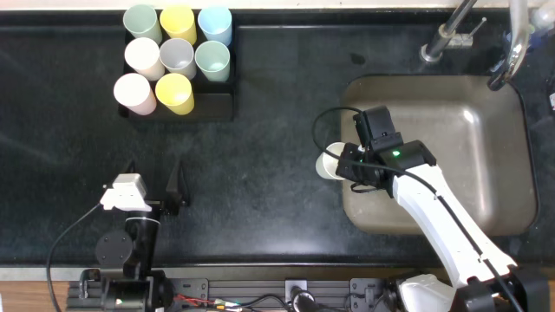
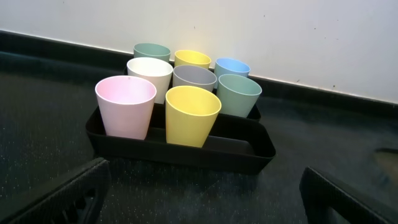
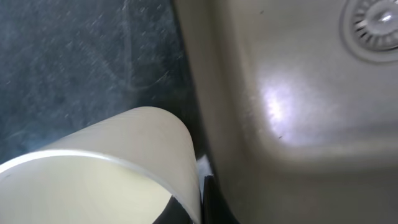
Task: Store Cups
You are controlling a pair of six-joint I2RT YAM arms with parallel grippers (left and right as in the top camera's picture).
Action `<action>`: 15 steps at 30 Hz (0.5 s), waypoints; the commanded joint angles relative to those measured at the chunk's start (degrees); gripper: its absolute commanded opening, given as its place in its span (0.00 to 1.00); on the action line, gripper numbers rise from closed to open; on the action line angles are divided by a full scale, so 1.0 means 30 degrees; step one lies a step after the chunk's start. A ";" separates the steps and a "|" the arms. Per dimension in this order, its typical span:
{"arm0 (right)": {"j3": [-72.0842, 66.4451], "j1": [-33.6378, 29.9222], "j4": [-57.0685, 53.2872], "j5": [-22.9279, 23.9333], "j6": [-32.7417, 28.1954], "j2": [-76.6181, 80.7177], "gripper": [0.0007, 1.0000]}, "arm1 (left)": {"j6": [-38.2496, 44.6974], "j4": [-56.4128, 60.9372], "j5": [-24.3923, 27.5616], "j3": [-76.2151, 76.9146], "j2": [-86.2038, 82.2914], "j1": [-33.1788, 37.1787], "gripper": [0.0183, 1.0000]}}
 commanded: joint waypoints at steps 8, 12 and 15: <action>0.7271 0.1566 -0.3381 0.0903 0.0750 -0.0095 0.04 | 0.0408 -0.0102 -0.0095 -0.0015 -0.0189 0.0124 1.00; 1.0608 0.3249 -0.4911 0.3016 0.1654 0.0306 0.04 | 0.0408 -0.0102 -0.0095 -0.0015 -0.0189 0.0124 1.00; 1.4251 0.4539 -0.6688 0.3891 0.1756 0.2193 0.04 | 0.0408 -0.0102 -0.0095 -0.0015 -0.0189 0.0124 1.00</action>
